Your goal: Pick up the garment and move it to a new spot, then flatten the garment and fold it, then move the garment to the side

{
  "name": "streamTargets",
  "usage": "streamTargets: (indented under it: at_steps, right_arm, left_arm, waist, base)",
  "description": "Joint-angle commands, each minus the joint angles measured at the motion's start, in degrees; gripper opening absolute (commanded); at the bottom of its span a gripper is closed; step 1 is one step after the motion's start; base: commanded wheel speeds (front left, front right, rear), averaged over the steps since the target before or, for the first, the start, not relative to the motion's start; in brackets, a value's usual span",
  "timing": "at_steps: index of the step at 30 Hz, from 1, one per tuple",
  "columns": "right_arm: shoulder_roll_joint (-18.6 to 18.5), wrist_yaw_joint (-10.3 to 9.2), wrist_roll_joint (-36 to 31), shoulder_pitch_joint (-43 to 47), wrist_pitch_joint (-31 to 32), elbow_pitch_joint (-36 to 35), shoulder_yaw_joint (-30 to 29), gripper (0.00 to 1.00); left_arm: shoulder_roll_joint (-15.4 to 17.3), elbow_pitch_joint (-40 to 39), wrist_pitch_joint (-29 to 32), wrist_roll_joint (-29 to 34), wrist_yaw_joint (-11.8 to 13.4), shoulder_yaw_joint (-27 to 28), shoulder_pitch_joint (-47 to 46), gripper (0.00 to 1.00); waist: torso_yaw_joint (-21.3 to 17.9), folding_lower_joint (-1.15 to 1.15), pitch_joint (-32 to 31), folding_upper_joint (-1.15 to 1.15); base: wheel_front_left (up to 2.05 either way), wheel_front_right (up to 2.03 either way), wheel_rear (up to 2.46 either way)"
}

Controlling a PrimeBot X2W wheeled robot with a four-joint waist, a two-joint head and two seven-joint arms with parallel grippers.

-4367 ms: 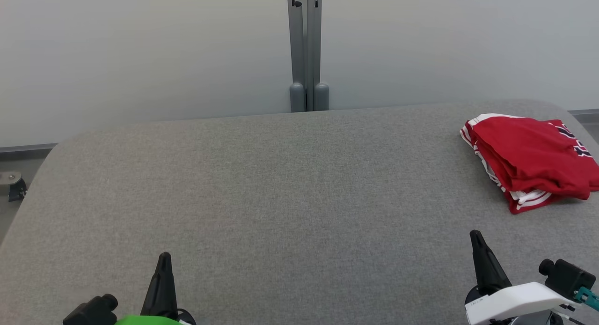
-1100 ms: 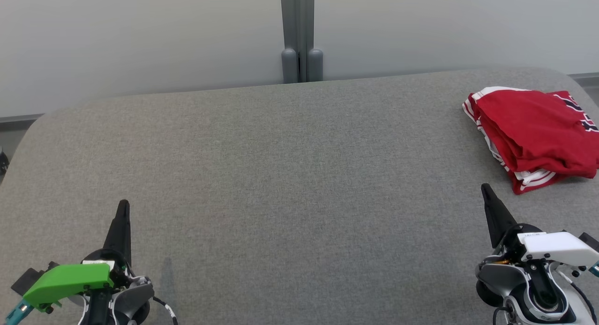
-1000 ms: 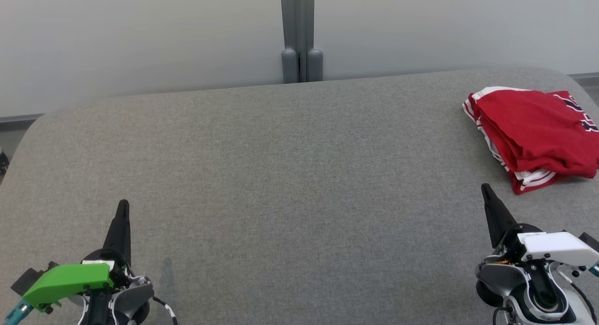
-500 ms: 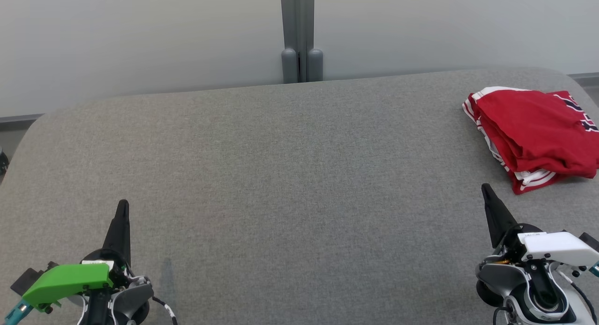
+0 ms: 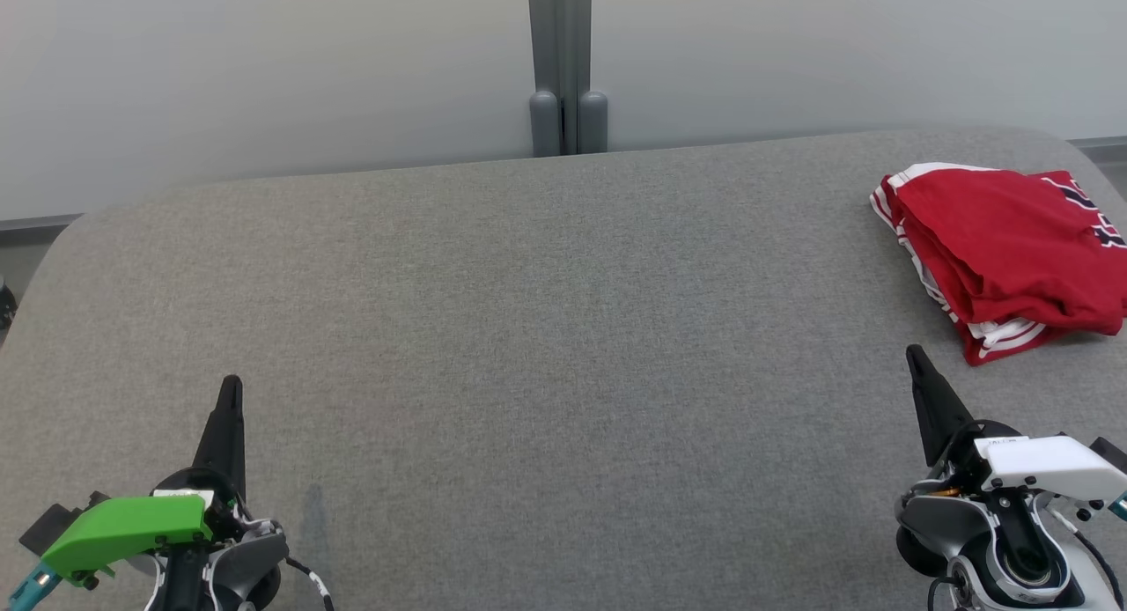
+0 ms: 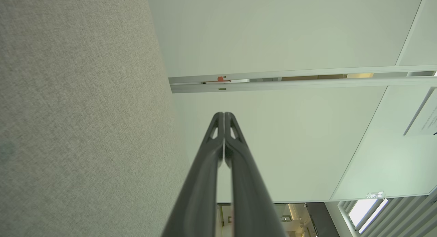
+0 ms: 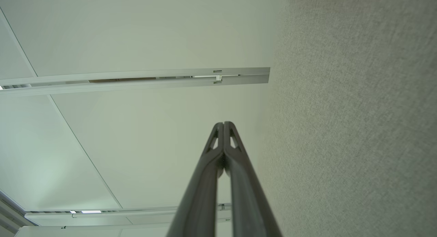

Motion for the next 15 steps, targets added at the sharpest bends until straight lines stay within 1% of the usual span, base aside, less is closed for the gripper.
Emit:
streamTargets:
  at_steps: [1, 15]
  right_arm:
    - [-0.14, 0.02, -0.13, -0.65, 0.27, 0.08, -0.16, 0.0]
    - [-0.08, 0.02, -0.22, -0.65, 0.35, 0.09, -0.23, 0.0]
  left_arm:
    - [0.11, 0.11, 0.08, 0.23, -0.1, 0.18, -0.77, 0.0]
    - [-0.02, 0.11, 0.27, 0.39, -0.08, 0.37, -0.78, 0.0]
  waist:
    - [0.0, 0.0, 0.0, 0.0]
    - [0.0, 0.0, 0.0, 0.0]
  base:
    - [0.0, 0.0, 0.0]
    - [0.0, 0.0, 0.0]
